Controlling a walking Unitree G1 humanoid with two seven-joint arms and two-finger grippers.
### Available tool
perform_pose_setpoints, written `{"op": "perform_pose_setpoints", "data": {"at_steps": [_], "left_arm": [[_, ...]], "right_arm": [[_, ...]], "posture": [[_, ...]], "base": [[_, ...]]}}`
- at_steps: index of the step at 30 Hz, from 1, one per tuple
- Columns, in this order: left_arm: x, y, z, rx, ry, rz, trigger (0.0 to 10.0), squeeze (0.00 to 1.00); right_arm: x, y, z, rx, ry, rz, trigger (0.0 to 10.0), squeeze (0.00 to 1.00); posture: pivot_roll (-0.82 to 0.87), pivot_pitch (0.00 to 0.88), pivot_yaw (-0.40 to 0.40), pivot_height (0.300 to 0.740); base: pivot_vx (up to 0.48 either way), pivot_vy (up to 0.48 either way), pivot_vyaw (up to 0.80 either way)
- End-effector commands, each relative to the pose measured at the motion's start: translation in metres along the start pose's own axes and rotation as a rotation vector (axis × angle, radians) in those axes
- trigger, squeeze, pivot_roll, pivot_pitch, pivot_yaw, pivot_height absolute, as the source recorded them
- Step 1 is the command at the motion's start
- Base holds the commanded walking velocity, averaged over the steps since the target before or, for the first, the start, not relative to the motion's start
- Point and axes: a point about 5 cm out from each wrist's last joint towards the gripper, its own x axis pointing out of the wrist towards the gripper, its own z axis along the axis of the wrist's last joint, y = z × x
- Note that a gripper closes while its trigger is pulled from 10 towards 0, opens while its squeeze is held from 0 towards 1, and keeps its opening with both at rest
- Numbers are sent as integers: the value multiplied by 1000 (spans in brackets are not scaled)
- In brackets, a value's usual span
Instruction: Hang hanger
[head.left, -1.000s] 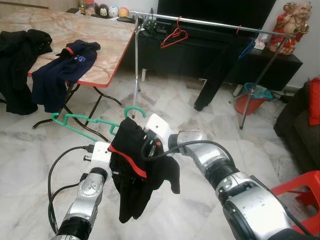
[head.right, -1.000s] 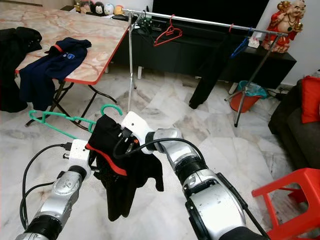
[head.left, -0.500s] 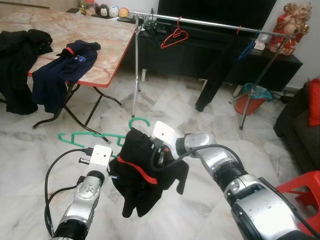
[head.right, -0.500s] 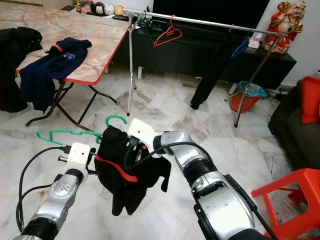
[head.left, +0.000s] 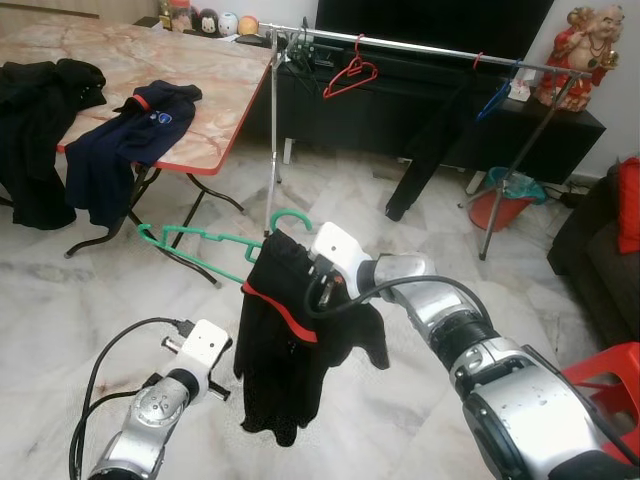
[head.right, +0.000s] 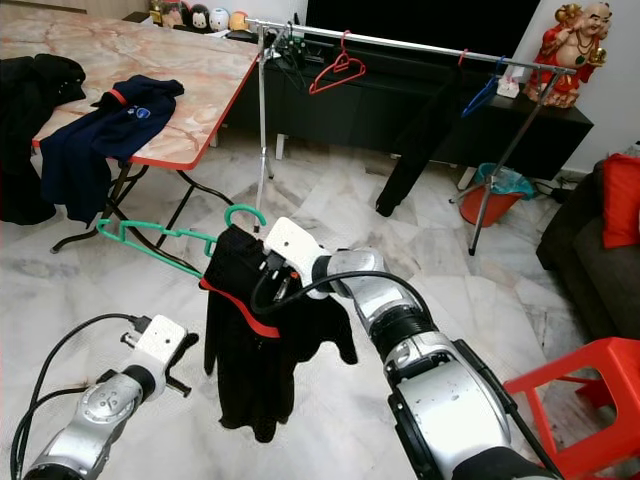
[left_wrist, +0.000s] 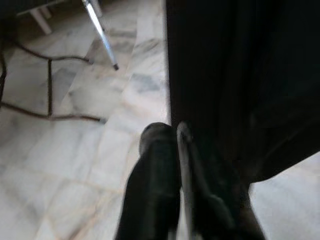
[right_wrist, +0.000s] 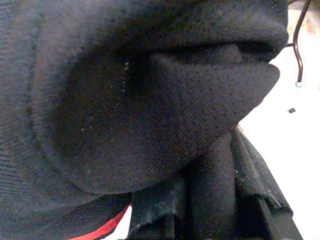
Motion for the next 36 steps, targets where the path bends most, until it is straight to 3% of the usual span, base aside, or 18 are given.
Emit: {"op": "perform_pose_setpoints", "data": {"at_steps": [1, 11, 20, 25, 26, 28, 29, 31, 36], "left_arm": [[1, -2, 7, -26, -26, -15, 10000, 1000], [4, -3, 23, -55, -74, -41, 10000, 1000], [0, -7, 21, -1, -46, -87, 10000, 1000], [-6, -8, 16, 105, 3, -146, 10000, 1000], [-8, -9, 16, 122, 11, -165, 10000, 714], [-9, -10, 17, 126, 14, -174, 10000, 714], [-10, -12, 17, 129, 21, -196, 10000, 0], [-13, -17, 15, 138, 48, -248, 10000, 0], [-13, -17, 15, 139, 49, -246, 10000, 0]], "right_arm": [[-3, -7, 9, 4, -34, -22, 10000, 0], [1, -3, 10, 2, -34, -1, 10000, 0], [2, -3, 9, 9, -31, -16, 10000, 0], [2, -4, 8, 16, -27, -43, 10000, 0], [3, -4, 7, 18, -25, -45, 10000, 0], [3, -3, 7, 18, -24, -43, 10000, 0], [3, -3, 6, 17, -21, -41, 10000, 0], [4, -2, 5, 16, -17, -39, 10000, 0], [4, -3, 7, 19, -21, -40, 10000, 0]], "posture": [[217, 0, -170, 740], [218, 0, -167, 740], [220, 0, -165, 740], [225, 0, -161, 740], [225, 0, -161, 740], [225, 0, -161, 740], [227, 0, -161, 740], [228, 0, -162, 740], [227, 0, -163, 740]], "base": [[0, 0, 0], [0, 0, 0], [0, 0, 0], [0, 0, 0], [0, 0, 0], [0, 0, 0], [0, 0, 0], [0, 0, 0], [0, 0, 0]]}}
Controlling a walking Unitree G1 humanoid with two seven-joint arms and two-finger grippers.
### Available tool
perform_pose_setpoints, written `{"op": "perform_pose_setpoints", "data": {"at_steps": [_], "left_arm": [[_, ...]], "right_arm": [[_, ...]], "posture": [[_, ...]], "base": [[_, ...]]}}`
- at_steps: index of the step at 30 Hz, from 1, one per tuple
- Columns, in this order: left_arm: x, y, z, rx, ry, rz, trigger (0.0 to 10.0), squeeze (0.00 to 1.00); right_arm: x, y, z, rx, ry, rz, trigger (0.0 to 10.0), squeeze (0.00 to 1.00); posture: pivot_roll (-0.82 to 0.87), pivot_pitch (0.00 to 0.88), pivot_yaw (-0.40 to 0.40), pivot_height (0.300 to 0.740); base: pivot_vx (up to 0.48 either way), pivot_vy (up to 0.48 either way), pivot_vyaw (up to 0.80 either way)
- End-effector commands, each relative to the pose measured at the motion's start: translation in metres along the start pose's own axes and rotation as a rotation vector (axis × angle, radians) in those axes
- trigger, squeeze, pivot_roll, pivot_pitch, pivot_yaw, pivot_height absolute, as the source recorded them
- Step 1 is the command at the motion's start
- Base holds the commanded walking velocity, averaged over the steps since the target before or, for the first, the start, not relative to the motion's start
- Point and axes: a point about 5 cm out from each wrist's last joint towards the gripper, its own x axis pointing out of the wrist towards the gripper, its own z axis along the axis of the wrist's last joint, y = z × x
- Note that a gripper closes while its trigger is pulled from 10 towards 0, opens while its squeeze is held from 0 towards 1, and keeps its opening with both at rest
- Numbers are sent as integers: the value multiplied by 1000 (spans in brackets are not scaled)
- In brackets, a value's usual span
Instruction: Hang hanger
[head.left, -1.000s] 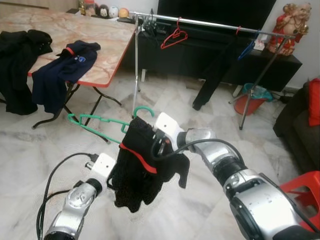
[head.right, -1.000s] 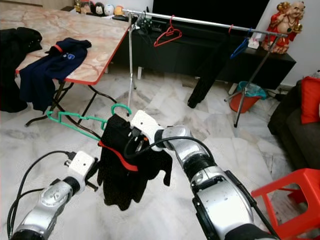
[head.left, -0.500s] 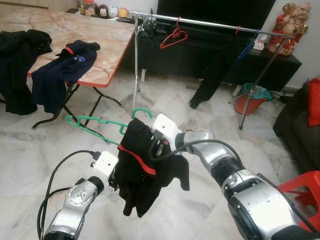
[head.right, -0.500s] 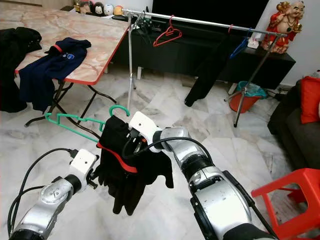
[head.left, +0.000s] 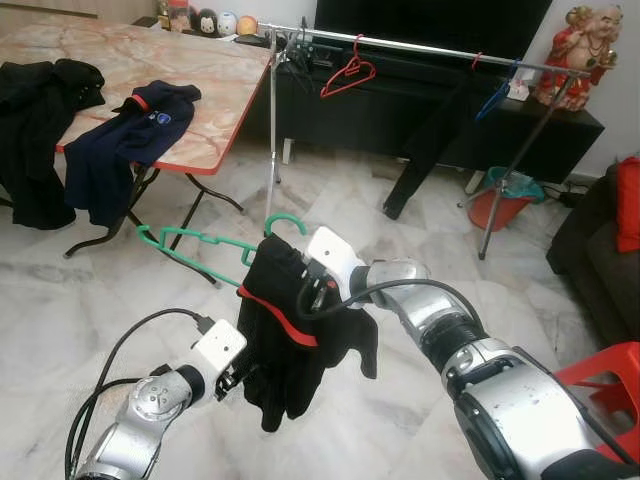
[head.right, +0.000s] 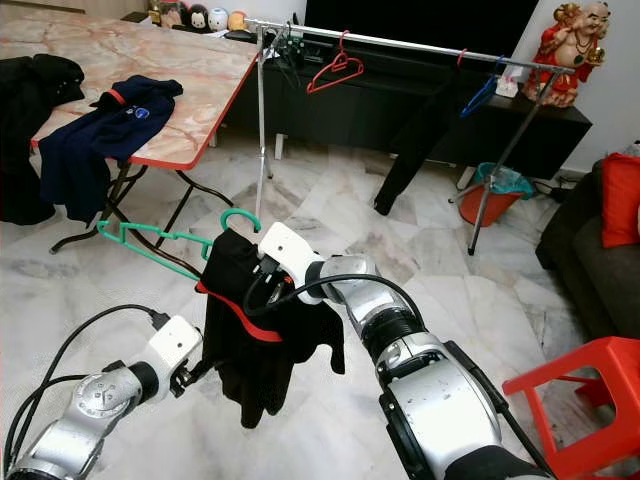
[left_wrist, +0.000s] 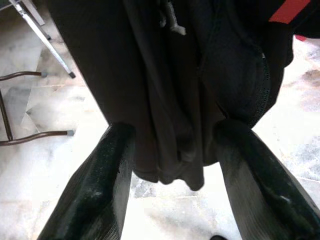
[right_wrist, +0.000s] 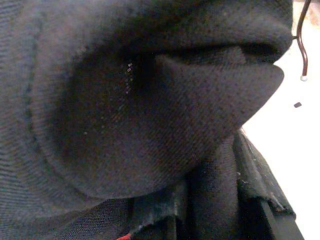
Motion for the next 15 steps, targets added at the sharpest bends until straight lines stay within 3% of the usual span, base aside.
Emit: {"op": "perform_pose_setpoints", "data": {"at_steps": [1, 9, 15], "left_arm": [[4, -3, 4, -1, -12, 10, 10000, 0], [11, 6, 15, -25, -64, 126, 10000, 0], [13, 5, 20, -25, -86, 116, 10000, 0]], "right_arm": [[-3, -7, 14, -10, -50, -21, 10000, 0], [-1, -5, 19, -14, -66, -4, 10000, 0], [1, -3, 21, -14, -70, 4, 10000, 0]], "posture": [[226, 0, -166, 740], [226, 0, -170, 740], [228, 0, -174, 740]], "base": [[0, 0, 0], [0, 0, 0], [0, 0, 0]]}}
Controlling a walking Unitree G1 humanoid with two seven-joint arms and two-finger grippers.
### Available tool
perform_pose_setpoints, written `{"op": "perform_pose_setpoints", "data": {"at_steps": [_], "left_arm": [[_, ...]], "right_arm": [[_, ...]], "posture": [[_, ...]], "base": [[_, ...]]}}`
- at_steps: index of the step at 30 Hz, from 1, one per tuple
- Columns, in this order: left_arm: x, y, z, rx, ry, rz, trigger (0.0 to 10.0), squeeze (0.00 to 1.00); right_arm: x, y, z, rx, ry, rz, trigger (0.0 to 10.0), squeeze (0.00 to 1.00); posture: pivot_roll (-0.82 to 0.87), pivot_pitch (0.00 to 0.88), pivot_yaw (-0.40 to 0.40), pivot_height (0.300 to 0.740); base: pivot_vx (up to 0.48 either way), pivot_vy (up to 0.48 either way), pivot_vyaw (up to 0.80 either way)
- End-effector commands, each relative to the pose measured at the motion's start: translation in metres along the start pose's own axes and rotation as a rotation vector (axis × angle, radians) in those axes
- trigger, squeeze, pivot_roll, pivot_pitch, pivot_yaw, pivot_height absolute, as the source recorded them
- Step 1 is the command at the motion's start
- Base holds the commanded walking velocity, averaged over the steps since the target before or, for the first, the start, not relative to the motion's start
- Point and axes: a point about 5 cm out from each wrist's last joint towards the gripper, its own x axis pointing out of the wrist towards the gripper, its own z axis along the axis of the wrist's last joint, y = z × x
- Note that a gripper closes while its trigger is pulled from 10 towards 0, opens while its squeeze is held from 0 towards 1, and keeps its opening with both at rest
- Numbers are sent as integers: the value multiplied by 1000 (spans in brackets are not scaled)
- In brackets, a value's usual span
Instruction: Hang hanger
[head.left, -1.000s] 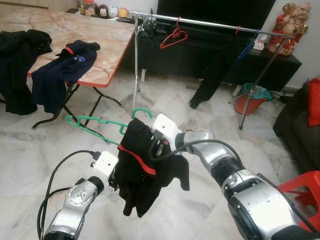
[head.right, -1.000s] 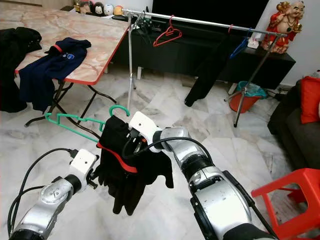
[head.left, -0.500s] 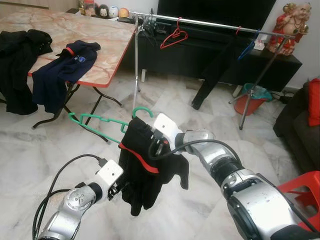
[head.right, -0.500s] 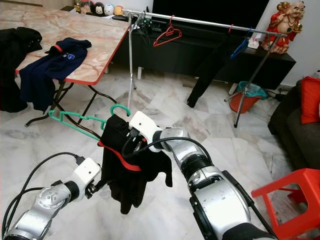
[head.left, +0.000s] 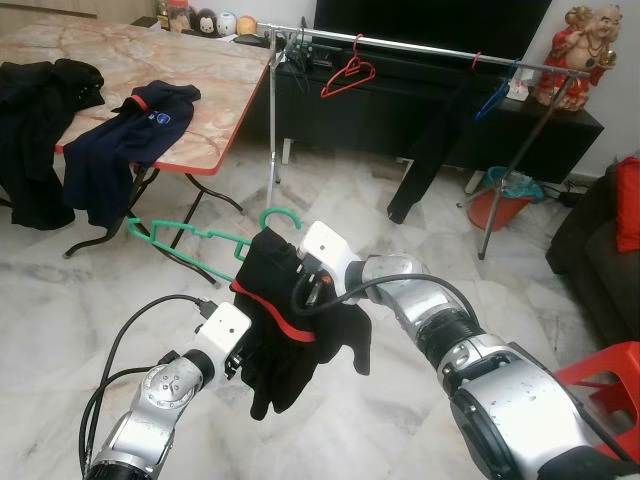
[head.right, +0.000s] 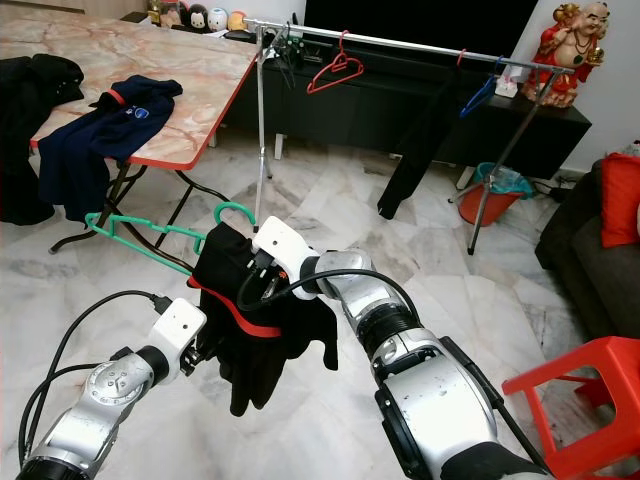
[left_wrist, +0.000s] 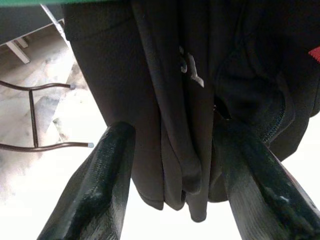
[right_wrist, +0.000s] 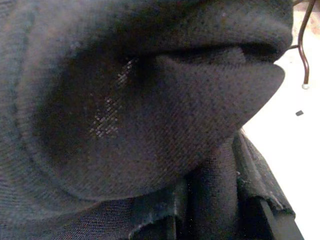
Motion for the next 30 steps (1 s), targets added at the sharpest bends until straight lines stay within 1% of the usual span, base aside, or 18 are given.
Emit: {"op": "perform_pose_setpoints", "data": {"at_steps": [1, 6, 8, 12, 14, 15, 17, 21, 23, 25, 26, 27, 28, 30], "left_arm": [[3, -3, 4, 5, -13, -12, 10000, 0], [6, -2, 6, 19, -18, 25, 10000, 0], [10, -2, 9, 5, -28, 61, 10000, 0], [11, 0, 10, 10, -32, 83, 10000, 0], [12, 3, 10, 8, -31, 120, 10000, 0], [12, 3, 10, 8, -31, 120, 10000, 0], [14, 10, 10, 18, -21, 221, 10000, 0], [15, 20, 8, 14, 8, 347, 10000, 0], [15, 21, 7, 14, 9, 358, 10000, 0], [15, 24, 7, -2, 7, 394, 10000, 0], [14, 27, 6, -40, -3, 431, 10000, 0], [14, 28, 6, -54, -8, 443, 10000, 0], [14, 28, 6, -65, -14, 448, 10000, 0], [15, 26, 4, -55, -9, 435, 10000, 0]], "right_arm": [[-1, -4, 11, -9, -42, -10, 10000, 0], [1, -1, 14, -8, -50, -1, 10000, 0], [6, 3, 18, -10, -63, 18, 10000, 0], [8, 5, 20, -9, -70, 27, 10000, 0], [10, 8, 21, -7, -79, 50, 10000, 0], [10, 8, 21, -7, -79, 50, 10000, 0], [11, 12, 20, -13, -79, 74, 10000, 0], [11, 13, 17, -13, -73, 84, 10000, 0], [11, 13, 17, -13, -72, 85, 10000, 0], [11, 14, 17, -12, -72, 90, 10000, 0], [11, 15, 16, -11, -72, 96, 10000, 0], [11, 15, 16, -11, -72, 99, 10000, 0], [12, 16, 16, -11, -71, 104, 10000, 0], [12, 17, 16, -12, -70, 108, 10000, 0]], "posture": [[228, 0, -174, 740], [230, 0, -176, 740], [229, 0, -176, 740], [229, 0, -176, 740], [231, 0, -176, 740], [231, 0, -176, 740], [231, 0, -176, 740], [223, 0, -176, 740], [223, 0, -176, 740], [223, 0, -176, 740], [220, 0, -175, 740], [220, 0, -175, 740], [220, 0, -175, 740], [220, 0, -175, 740]], "base": [[0, 0, 0], [0, 0, 0], [0, 0, 0], [0, 0, 0], [0, 0, 0], [0, 0, 0], [0, 0, 0], [0, 0, 0], [0, 0, 0], [0, 0, 0], [0, 0, 0], [0, 0, 0], [0, 0, 0], [0, 0, 0]]}}
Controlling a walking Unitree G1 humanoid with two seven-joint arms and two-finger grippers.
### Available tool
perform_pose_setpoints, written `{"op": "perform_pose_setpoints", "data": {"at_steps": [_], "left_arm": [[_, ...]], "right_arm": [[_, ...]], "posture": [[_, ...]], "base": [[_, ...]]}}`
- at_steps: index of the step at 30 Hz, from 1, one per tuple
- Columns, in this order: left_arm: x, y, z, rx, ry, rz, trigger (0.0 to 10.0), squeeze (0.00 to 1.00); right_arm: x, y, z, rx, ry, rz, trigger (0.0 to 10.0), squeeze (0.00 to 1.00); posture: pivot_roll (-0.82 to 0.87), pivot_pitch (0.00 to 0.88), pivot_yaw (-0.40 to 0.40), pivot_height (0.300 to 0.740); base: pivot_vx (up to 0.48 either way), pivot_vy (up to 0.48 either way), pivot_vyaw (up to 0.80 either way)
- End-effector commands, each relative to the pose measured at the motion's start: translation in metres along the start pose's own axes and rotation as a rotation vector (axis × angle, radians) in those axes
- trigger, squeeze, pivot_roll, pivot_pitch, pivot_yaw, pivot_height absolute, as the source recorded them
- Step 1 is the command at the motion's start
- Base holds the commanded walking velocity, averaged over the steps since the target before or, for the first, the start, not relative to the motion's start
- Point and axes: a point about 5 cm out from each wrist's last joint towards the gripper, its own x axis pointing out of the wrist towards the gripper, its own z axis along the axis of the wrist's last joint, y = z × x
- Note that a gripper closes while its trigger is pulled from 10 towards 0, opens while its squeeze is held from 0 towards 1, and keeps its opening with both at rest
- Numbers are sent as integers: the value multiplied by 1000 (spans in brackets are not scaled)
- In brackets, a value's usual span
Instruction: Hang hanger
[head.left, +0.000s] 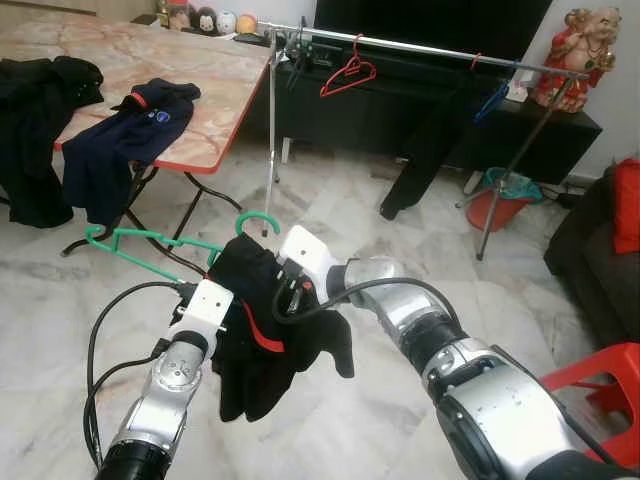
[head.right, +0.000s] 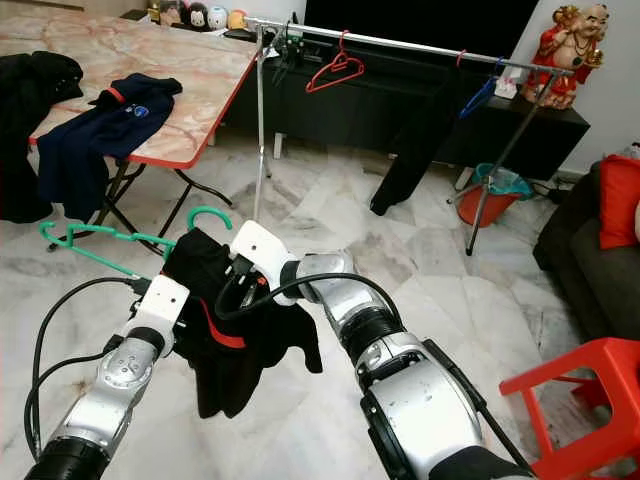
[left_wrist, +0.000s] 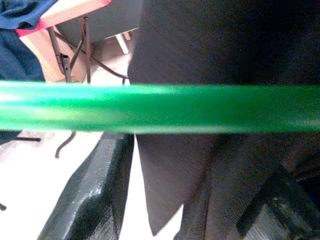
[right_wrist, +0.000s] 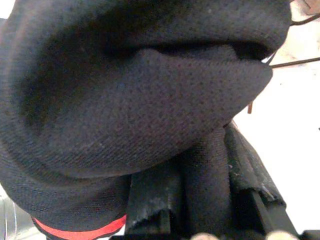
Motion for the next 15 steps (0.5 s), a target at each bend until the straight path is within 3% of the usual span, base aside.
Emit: {"op": "perform_pose_setpoints", "data": {"at_steps": [1, 2, 15], "left_arm": [[3, -3, 2, -6, -8, -8, 10000, 0], [2, -5, -1, -13, -1, -17, 0, 0], [-2, -9, -7, -18, -3, -49, 0, 0]], "right_arm": [[-3, -2, 4, -10, -17, -5, 10000, 0], [-3, -2, 4, -11, -17, -5, 10000, 0], [-8, -6, 2, -22, -5, -17, 10000, 0]], "posture": [[220, 0, -175, 740], [222, 0, -175, 740], [222, 0, -177, 740]], "base": [[0, 0, 0], [0, 0, 0], [0, 0, 0]]}}
